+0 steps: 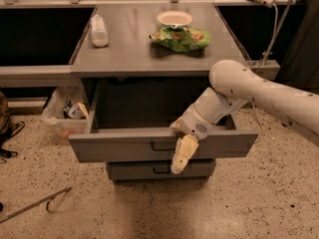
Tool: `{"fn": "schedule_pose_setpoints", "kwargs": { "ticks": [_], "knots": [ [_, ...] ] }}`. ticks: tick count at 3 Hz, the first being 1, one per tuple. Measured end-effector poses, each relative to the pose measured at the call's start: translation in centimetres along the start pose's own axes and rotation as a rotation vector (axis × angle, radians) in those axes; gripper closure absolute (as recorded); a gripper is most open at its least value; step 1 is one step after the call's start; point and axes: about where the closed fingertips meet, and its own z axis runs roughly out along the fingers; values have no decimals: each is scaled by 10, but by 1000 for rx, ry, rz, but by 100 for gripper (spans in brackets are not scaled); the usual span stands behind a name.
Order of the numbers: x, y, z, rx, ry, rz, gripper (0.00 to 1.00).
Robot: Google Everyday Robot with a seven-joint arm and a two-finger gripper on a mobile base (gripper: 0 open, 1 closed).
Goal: Open top drawer
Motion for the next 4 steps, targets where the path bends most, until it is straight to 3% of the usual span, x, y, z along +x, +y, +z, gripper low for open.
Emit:
{"fn": "schedule_pose_setpoints", "kwargs": {
  "ticks": [2, 3, 4],
  "knots": [
    [0, 9, 14, -30, 3, 4, 0],
    [5, 61, 20, -54, -20, 50, 0],
    [5, 61, 20, -55, -20, 50, 0]
  ]
}}
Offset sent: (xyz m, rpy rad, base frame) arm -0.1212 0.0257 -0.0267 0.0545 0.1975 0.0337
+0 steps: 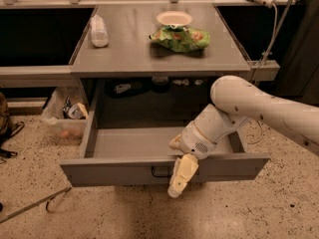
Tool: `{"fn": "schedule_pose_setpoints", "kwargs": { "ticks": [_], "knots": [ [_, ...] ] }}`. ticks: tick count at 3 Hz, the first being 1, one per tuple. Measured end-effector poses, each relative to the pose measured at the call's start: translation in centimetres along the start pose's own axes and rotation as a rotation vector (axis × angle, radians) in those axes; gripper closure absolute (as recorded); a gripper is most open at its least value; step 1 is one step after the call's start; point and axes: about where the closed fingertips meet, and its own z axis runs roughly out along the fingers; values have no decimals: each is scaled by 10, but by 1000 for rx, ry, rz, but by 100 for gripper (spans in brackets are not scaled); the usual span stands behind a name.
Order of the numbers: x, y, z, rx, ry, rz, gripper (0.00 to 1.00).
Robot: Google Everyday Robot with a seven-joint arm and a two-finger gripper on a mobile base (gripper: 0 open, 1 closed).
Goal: Open top drawer
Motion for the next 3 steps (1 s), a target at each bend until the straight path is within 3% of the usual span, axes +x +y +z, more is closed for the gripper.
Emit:
{"fn": "schedule_pose_setpoints", "kwargs": {
  "ticks": [1, 3],
  "knots": [
    [5, 23, 17, -58, -1, 12, 0],
    [6, 38, 18, -67, -18, 30, 0]
  ]
}}
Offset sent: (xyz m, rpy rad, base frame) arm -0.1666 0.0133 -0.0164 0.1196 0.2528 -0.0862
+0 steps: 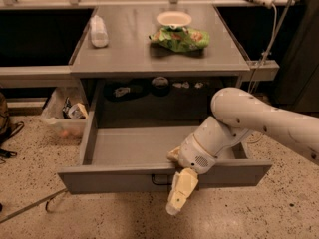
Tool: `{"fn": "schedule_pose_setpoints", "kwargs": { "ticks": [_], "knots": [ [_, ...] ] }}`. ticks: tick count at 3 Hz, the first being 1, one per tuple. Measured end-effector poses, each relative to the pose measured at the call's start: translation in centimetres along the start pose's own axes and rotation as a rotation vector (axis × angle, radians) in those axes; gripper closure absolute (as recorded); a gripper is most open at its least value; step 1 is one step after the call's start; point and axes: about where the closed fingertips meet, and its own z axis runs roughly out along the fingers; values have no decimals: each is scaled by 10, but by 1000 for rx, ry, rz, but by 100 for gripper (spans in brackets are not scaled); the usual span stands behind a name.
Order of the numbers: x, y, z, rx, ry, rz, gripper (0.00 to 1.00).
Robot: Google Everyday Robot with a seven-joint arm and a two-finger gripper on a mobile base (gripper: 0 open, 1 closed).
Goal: Open top drawer
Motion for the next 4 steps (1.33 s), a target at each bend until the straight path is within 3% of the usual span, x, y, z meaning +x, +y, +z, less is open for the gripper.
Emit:
{"fn": "schedule_pose_setpoints", "kwargs": {
  "ticks": [1, 2, 4],
  "knots": [
    [3, 23, 4, -12, -24, 31, 0],
    [3, 23, 4, -12, -24, 31, 0],
    [2, 45, 18, -88, -10, 29, 0]
  ]
}}
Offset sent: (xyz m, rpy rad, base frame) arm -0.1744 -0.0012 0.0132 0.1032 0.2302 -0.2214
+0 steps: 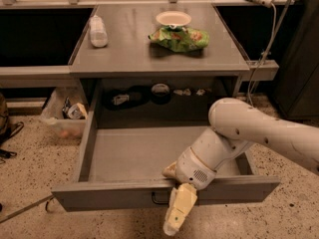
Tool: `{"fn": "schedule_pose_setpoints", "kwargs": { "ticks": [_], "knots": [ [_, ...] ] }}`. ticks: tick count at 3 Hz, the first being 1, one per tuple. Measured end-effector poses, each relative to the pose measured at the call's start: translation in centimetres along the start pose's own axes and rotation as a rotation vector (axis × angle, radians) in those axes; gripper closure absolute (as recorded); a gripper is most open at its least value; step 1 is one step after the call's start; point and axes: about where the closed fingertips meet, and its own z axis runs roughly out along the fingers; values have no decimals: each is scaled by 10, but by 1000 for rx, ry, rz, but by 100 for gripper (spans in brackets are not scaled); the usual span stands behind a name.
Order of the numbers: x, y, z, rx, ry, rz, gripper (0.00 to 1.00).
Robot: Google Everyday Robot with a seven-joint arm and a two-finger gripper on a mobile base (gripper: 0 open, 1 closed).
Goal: Open top drawer
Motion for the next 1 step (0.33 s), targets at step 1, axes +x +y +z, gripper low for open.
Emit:
{"fn": "schedule_pose_setpoints", "kwargs": {
  "ticks": [1],
  "knots": [
    [11, 23, 4, -9, -42, 33, 0]
  ]
}}
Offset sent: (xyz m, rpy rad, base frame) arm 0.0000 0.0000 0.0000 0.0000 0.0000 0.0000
